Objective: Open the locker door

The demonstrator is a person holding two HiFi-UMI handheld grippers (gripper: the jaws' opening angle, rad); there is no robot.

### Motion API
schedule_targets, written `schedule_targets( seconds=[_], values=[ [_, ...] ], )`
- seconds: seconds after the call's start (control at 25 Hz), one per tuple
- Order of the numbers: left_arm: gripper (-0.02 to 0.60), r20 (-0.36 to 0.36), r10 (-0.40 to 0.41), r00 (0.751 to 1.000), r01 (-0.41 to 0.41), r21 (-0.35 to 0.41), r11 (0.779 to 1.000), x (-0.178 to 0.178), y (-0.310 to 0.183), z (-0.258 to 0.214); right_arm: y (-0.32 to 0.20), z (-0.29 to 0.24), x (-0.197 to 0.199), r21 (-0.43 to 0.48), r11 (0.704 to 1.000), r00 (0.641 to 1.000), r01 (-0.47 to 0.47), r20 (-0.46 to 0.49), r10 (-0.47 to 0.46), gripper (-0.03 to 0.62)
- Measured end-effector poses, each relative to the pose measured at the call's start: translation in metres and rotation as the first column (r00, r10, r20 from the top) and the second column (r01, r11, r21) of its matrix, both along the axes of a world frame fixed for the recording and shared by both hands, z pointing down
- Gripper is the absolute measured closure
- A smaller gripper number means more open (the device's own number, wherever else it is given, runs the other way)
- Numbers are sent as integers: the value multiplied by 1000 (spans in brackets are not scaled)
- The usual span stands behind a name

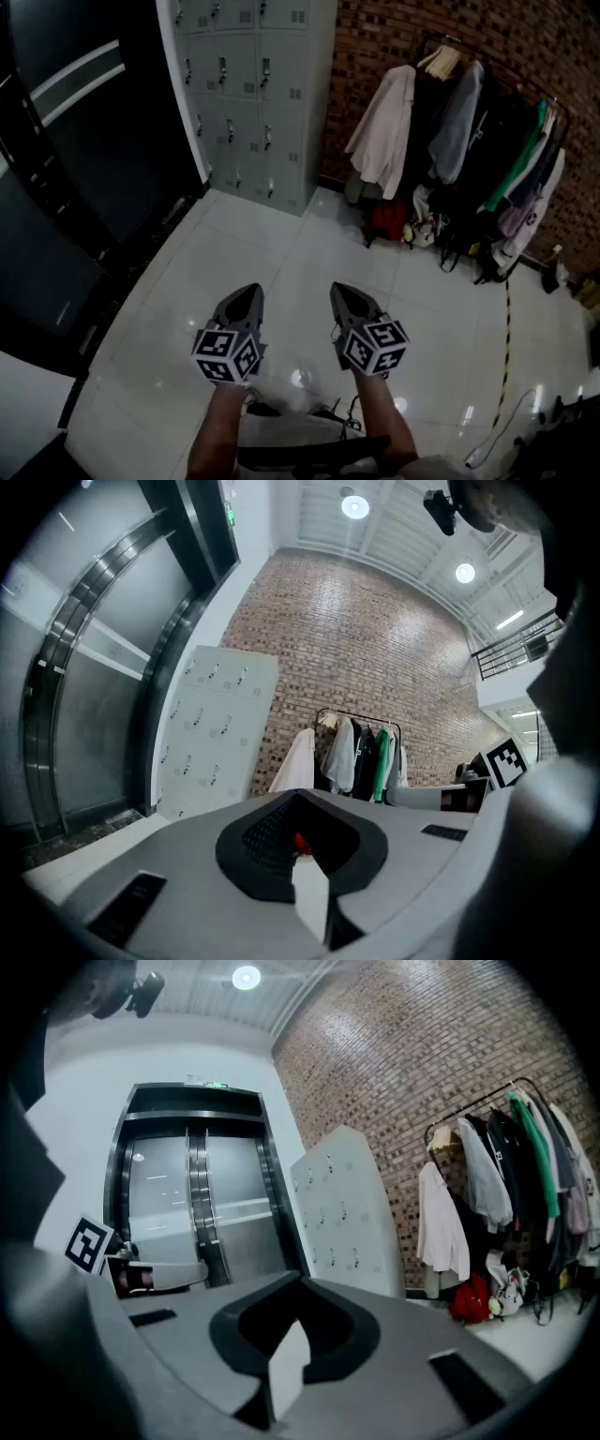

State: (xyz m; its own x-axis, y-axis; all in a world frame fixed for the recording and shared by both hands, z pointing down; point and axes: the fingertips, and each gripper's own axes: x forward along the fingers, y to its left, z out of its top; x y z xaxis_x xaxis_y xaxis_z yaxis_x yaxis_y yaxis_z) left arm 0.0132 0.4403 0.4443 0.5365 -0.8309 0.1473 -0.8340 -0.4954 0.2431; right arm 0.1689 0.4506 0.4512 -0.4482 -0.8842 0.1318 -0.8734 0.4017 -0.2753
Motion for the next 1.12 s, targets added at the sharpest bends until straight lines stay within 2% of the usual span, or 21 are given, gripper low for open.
schedule_targets(
  seconds=[0.4,0.64,0.84,1.12],
  values=[
    [583,8,-1,1000,1,-17,1000,55,27,11,24,14,51,-22,1000,1000,20,4,-20,588],
    [583,29,12,999,-12,-15,1000,70,30,14,24,18,64,-16,1000,999,16,28,-15,588],
    [583,14,13,1000,-13,-9,1000,67,3,14,5,27,61,-25,1000,1000,8,23,-7,588],
    [583,-31,30,999,-31,-15,999,68,-73,27,-58,34,65,-33,999,999,-25,-22,25,588]
  ],
)
